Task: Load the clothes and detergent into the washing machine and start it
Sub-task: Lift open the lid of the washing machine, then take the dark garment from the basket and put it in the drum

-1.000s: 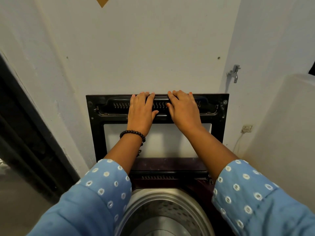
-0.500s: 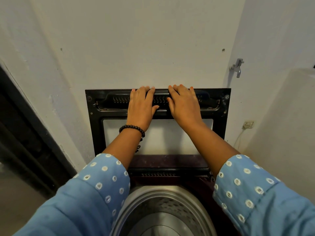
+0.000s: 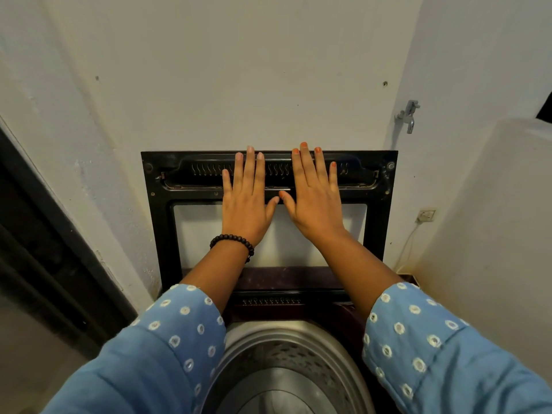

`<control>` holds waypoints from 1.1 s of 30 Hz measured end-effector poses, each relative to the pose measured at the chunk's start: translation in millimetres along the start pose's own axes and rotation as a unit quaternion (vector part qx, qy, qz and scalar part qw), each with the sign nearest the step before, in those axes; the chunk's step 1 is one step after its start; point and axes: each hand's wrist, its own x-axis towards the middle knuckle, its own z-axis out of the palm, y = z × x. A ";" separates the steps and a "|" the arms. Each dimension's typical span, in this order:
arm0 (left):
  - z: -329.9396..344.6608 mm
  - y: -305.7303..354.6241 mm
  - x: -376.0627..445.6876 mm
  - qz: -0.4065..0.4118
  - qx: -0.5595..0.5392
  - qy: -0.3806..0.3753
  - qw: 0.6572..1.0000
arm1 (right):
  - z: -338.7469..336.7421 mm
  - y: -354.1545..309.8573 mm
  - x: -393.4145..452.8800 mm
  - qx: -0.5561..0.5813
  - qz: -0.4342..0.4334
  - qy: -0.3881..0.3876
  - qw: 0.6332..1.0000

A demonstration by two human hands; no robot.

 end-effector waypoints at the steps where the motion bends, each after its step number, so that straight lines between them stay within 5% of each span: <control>1: 0.9 1.2 -3.6 -0.002 -0.004 -0.008 1.000 | 1.1 0.2 -3.5 0.003 0.003 -0.003 1.000; 8: 7.7 9.8 -48.7 -0.023 -0.023 -0.072 0.997 | 2.2 -11.6 -36.8 0.046 0.024 -0.048 0.998; 18: 37.9 8.3 -204.9 -0.046 0.001 -0.213 0.976 | 32.6 -33.0 -185.5 0.061 0.022 -0.223 0.973; 33: 4.4 10.1 -343.8 -0.017 -0.010 -0.334 0.943 | 22.2 -74.3 -340.2 0.008 -0.008 -0.267 0.964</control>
